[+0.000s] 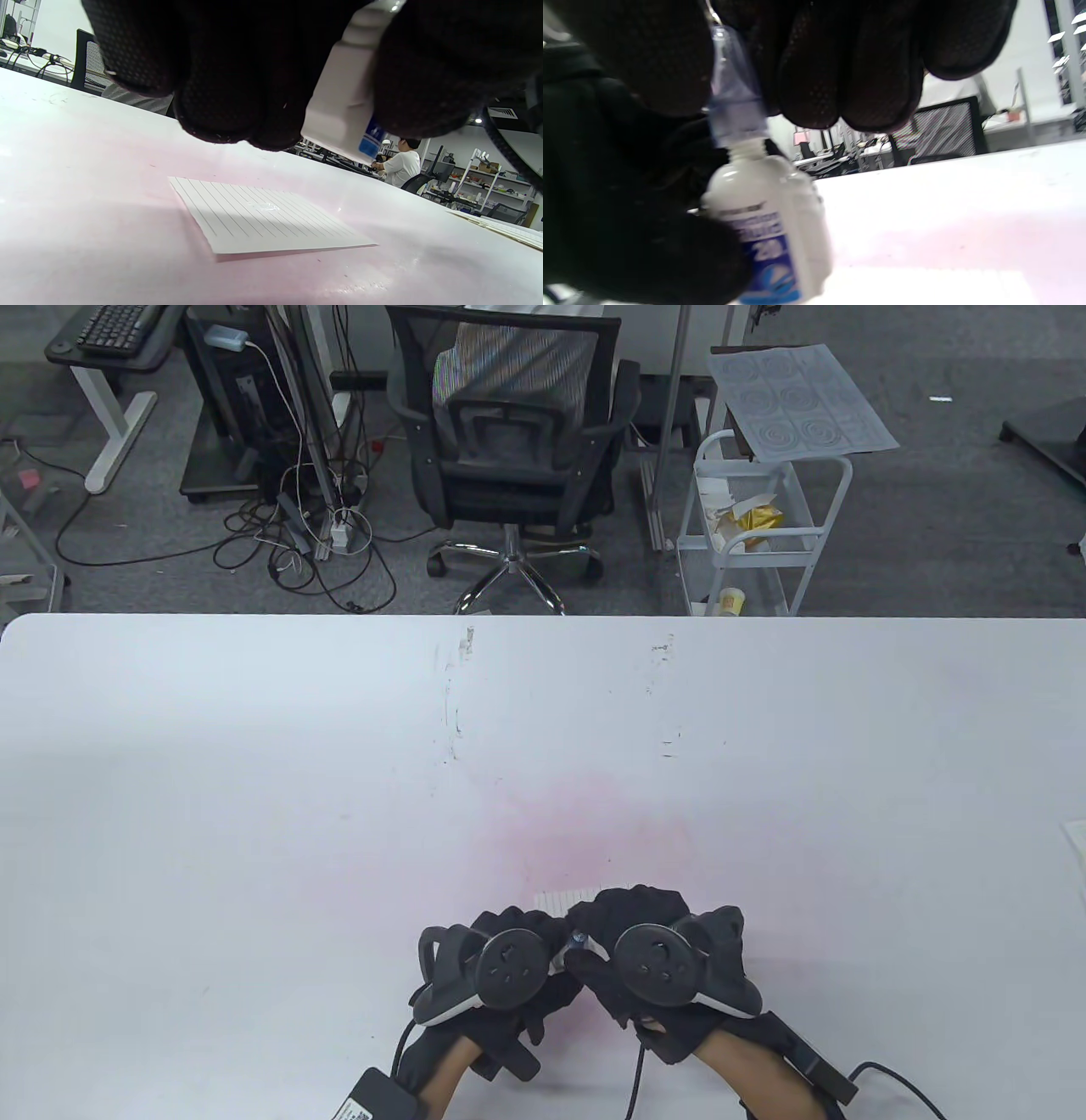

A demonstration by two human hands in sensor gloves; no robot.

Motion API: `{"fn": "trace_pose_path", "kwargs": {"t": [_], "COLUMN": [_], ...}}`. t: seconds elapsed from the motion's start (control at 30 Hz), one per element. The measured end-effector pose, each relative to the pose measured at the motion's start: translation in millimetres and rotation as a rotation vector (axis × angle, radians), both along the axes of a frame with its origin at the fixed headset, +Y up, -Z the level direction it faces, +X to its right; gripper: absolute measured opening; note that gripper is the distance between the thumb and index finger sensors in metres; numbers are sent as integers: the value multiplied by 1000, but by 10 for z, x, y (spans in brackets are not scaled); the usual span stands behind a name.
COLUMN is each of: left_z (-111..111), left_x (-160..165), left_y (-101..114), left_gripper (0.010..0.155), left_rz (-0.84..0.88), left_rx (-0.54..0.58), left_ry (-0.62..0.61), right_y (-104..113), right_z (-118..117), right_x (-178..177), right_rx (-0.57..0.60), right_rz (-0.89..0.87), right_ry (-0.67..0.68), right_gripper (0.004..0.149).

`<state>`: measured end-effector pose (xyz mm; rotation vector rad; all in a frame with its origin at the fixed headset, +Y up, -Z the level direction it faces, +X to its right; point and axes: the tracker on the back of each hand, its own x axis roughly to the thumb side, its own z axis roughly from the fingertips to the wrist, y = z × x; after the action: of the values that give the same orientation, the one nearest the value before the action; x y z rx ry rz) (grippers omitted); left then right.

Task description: Brush correction fluid to cover black text

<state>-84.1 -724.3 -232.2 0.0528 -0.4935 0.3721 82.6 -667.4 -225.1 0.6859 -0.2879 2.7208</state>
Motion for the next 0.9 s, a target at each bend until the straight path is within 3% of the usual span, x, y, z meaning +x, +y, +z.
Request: {"fn": "trace_pose_path", "kwargs": {"t": [0.1,0.2,0.37,0.73,0.9], "left_z": [0,0,2,5,3], "left_x": [-4,-7,-11,-2,-12], "left_y": [-1,-2,5,-6,-4], "left_gripper": [58,58,58,58,58], "left_rz": [2,-2,3,-14,-7], "left_rx": [-1,-3,-2,-9,-8], "left_ry": [1,2,2,-7,-3], "right_y": [6,19,19,16,35], "right_z": [2,-8,-9,-8,-12], "right_x": [11,25,5,37,35], "right_rx": [21,-31,-123,25,-81], "right_rz": [17,-48,-95,-21,-82], "right_ry": [-10,60,115,-47,74], "right_gripper": [56,62,53,55,63]}}
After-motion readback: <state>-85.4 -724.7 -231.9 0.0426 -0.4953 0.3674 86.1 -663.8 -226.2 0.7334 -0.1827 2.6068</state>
